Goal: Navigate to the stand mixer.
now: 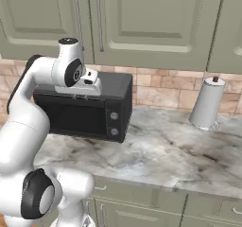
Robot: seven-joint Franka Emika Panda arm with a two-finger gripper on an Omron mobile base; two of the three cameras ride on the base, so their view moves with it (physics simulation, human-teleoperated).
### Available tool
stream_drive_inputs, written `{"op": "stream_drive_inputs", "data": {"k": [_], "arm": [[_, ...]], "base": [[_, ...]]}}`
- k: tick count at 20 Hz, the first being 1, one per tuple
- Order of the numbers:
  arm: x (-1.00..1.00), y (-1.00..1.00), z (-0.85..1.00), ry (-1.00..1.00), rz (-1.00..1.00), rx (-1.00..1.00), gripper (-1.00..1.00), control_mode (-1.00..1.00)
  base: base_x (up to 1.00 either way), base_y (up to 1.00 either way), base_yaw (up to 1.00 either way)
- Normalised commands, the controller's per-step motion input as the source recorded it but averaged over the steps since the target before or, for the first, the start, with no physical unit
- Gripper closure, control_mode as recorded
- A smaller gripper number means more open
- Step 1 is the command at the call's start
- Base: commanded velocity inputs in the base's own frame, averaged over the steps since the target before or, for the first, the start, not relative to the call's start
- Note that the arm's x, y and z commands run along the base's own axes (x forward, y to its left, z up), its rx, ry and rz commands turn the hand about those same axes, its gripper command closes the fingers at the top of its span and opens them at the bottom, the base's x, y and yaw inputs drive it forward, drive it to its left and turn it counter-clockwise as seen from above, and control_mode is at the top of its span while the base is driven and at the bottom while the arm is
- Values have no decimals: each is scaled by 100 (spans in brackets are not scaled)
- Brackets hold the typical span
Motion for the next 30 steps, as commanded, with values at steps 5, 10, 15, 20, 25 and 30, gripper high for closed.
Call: {"op": "stream_drive_inputs", "data": {"k": [5,10,15,20,25,30], "arm": [[0,0,0,0,0,0,-100,100],[0,0,0,0,0,0,-100,100],[0,0,0,0,0,0,-100,100],[0,0,0,0,0,0,-100,100],[0,0,0,0,0,0,-100,100],[0,0,0,0,0,0,-100,100]], "base": [[-46,-2,0],[-43,-6,-18],[-3,0,-58],[-5,-4,-77],[0,-8,-85],[0,-8,-88]]}}
